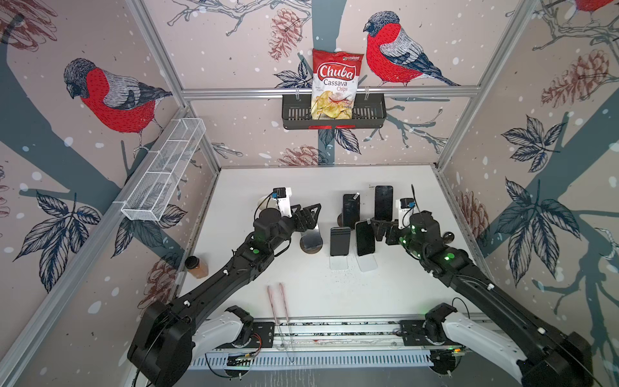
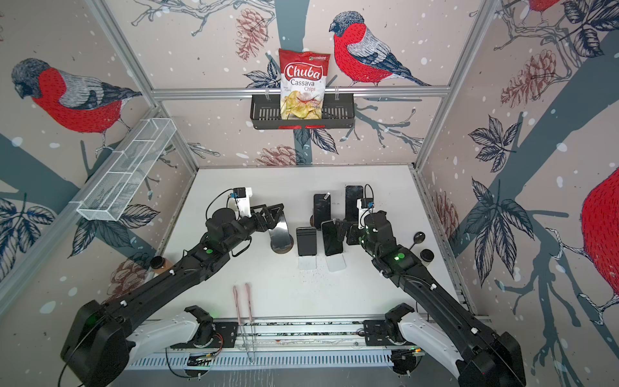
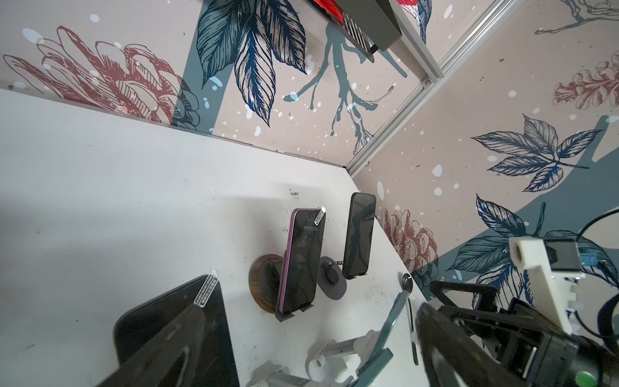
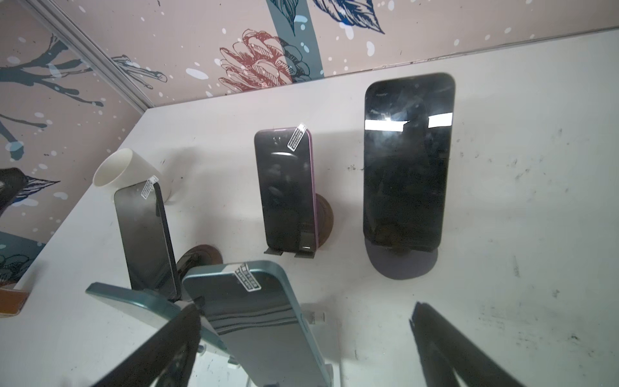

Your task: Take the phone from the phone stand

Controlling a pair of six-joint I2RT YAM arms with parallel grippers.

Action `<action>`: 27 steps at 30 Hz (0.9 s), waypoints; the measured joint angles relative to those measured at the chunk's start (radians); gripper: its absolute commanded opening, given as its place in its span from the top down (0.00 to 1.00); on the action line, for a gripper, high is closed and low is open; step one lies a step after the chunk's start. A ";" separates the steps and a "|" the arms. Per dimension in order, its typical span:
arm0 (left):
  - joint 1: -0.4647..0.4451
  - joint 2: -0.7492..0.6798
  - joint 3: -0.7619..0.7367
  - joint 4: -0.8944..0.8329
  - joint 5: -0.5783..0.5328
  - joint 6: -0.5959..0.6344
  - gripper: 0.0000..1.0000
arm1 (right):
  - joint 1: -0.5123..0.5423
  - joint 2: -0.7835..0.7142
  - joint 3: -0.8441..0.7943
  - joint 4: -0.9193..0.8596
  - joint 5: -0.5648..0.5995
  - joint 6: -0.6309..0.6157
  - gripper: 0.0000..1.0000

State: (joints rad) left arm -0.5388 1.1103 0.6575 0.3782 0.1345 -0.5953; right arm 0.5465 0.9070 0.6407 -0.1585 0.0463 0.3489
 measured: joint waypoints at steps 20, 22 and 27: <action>-0.028 0.055 -0.017 0.059 0.203 0.047 0.03 | 0.233 0.036 -0.102 0.053 0.169 0.016 0.01; -0.034 0.033 -0.027 0.051 0.215 0.058 0.03 | 0.254 0.050 -0.109 0.053 0.186 0.016 0.01; -0.047 -0.041 -0.085 0.012 0.264 0.090 0.03 | 0.292 0.058 -0.137 0.072 0.216 0.016 0.01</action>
State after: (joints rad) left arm -0.5858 1.0691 0.5724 0.3904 0.3985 -0.5056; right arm 0.8383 0.9646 0.5041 -0.0868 0.2626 0.3653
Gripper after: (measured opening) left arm 0.973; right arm 0.993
